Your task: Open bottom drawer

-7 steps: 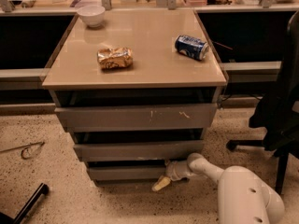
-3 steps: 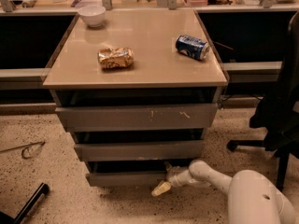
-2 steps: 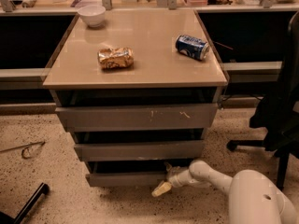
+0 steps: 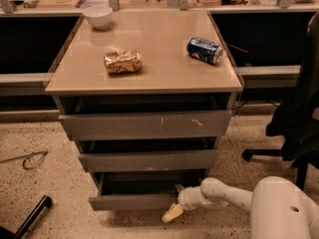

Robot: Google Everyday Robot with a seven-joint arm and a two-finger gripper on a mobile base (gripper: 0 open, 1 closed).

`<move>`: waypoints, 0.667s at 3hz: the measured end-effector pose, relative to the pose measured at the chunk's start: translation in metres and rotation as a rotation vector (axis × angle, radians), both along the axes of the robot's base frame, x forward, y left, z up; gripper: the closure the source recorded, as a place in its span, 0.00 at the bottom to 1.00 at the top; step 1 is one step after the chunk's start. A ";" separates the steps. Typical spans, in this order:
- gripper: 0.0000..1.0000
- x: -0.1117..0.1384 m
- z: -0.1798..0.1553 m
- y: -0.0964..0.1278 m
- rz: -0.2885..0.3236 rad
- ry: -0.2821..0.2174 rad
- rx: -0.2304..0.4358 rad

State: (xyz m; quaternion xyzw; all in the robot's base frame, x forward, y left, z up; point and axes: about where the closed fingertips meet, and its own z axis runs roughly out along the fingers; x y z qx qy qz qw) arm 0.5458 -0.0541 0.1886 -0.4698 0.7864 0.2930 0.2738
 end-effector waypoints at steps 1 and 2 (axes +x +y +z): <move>0.00 -0.024 -0.002 0.008 0.022 0.045 -0.008; 0.00 -0.024 -0.002 0.008 0.022 0.045 -0.008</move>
Offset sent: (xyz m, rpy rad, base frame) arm -0.0186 0.0055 -0.0011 -0.0080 0.0357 0.0165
